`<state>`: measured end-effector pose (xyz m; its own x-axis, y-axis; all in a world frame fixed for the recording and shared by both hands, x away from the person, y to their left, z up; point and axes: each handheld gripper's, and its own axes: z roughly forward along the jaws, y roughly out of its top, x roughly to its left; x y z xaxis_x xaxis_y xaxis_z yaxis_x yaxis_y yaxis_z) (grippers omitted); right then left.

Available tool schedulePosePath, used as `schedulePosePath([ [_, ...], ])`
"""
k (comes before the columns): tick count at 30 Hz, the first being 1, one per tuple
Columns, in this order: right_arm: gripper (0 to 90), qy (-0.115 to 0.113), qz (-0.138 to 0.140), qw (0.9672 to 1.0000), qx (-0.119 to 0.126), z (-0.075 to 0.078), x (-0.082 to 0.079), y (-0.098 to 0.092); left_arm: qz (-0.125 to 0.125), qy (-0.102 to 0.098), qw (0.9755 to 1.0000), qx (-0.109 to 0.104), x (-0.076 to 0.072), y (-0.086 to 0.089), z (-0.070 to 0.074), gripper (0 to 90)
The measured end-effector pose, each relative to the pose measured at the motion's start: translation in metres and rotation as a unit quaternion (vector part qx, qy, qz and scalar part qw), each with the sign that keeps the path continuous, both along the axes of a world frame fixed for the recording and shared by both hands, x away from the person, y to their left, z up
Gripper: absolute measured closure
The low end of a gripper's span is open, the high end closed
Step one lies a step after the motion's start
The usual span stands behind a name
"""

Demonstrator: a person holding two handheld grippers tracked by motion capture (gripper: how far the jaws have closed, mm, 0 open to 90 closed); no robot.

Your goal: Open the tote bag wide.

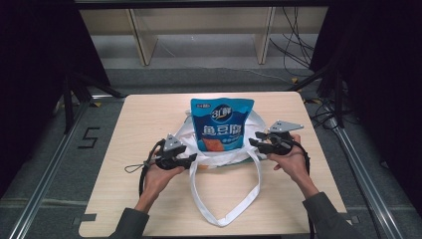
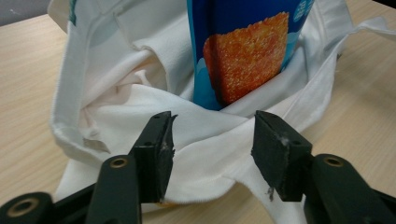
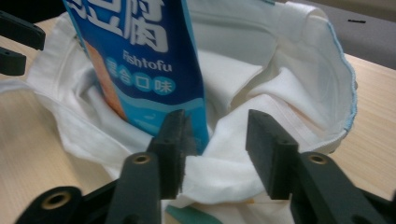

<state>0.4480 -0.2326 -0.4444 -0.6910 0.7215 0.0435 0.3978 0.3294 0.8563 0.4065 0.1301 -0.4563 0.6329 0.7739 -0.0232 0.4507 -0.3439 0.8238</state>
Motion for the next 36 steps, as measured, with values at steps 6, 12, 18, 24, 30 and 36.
schedulePosePath([
  [6,52.2,-0.005,0.013,0.9997,0.018,0.005,-0.012,-0.002,0.019,0.000,0.9998,-0.006,-0.011,0.016,0.003,41.3],
  [12,48.8,-0.024,0.021,0.9994,-0.011,0.006,-0.026,0.003,0.021,-0.005,0.9995,-0.022,-0.022,0.033,-0.002,39.8],
  [18,47.0,-0.019,0.015,0.9996,-0.012,0.001,-0.041,0.002,0.030,-0.008,0.9985,-0.044,-0.032,0.037,-0.012,36.9],
  [24,44.7,-0.025,-0.004,0.9996,-0.007,-0.005,-0.053,-0.009,0.026,-0.008,0.9987,-0.043,-0.048,0.036,-0.014,32.5],
  [30,43.6,-0.018,-0.017,0.9997,-0.004,-0.008,-0.059,-0.019,0.020,-0.009,0.9986,-0.048,-0.062,0.034,-0.012,27.4],
  [36,42.7,-0.027,-0.020,0.9994,-0.008,-0.011,-0.062,-0.024,0.019,-0.002,0.9986,-0.050,-0.070,0.035,-0.017,25.9],
])
